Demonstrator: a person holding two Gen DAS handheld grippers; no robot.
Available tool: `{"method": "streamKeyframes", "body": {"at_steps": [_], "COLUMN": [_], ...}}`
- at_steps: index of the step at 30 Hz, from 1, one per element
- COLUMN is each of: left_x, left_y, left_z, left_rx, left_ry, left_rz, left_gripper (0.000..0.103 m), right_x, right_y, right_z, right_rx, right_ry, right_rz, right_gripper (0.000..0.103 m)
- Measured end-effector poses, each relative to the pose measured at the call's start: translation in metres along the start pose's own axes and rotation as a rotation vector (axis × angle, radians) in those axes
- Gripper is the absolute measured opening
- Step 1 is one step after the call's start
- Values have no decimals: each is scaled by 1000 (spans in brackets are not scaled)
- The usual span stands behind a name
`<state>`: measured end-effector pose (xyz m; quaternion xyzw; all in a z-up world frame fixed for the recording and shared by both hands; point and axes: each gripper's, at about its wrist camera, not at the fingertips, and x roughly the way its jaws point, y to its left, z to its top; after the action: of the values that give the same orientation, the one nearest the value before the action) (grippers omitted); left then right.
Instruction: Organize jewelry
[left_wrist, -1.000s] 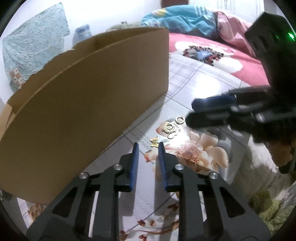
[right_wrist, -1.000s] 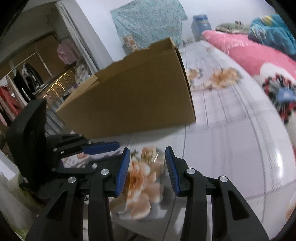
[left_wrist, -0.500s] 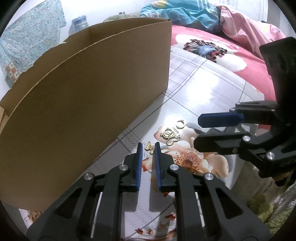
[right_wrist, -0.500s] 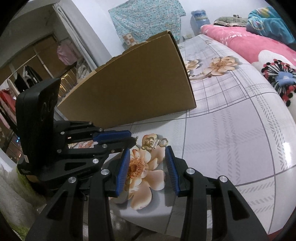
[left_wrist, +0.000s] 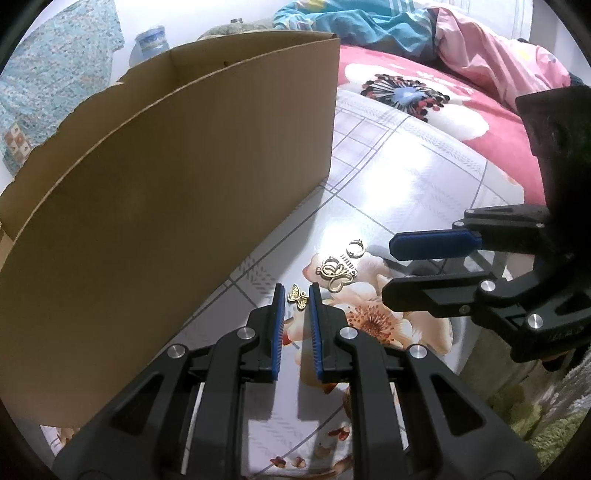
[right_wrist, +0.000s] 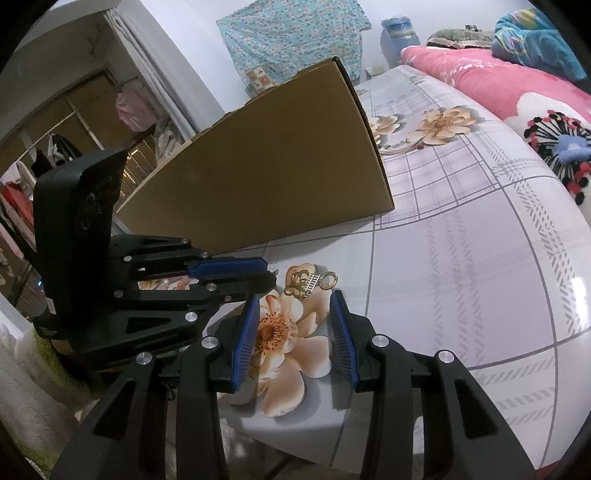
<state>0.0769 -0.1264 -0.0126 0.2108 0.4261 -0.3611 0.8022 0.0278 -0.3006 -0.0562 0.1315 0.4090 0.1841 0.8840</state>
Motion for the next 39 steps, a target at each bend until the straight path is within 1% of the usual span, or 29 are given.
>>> {"method": "streamKeyframes", "body": {"at_steps": [5, 8, 11, 18, 27, 36, 38, 39], "left_x": [2, 2, 2, -1, 6, 7, 8, 7], "left_y": [0, 0, -1, -4, -8, -8, -8, -9], "left_z": [2, 3, 3, 2, 5, 7, 7, 7], "left_rx": [-9, -17, -20, -21, 6, 12, 17, 22], "left_ry": [14, 22, 22, 16, 34, 43, 45, 45], "left_rz": [-22, -29, -35, -49, -28, -29, -30, -35], "left_gripper": [14, 22, 24, 24, 24, 24, 23, 20], "right_x": [0, 1, 1, 1, 0, -1, 0, 0], "right_y": [-1, -1, -2, -2, -2, -3, -3, -3], "right_z": [0, -1, -1, -1, -1, -1, -1, -1], "right_rx": [5, 7, 8, 8, 10, 13, 12, 12], "right_ry": [2, 5, 5, 5, 1, -3, -3, -3], "right_rz": [1, 0, 1, 1, 0, 2, 0, 0], "right_gripper": [39, 39, 39, 39, 39, 39, 39, 39]}}
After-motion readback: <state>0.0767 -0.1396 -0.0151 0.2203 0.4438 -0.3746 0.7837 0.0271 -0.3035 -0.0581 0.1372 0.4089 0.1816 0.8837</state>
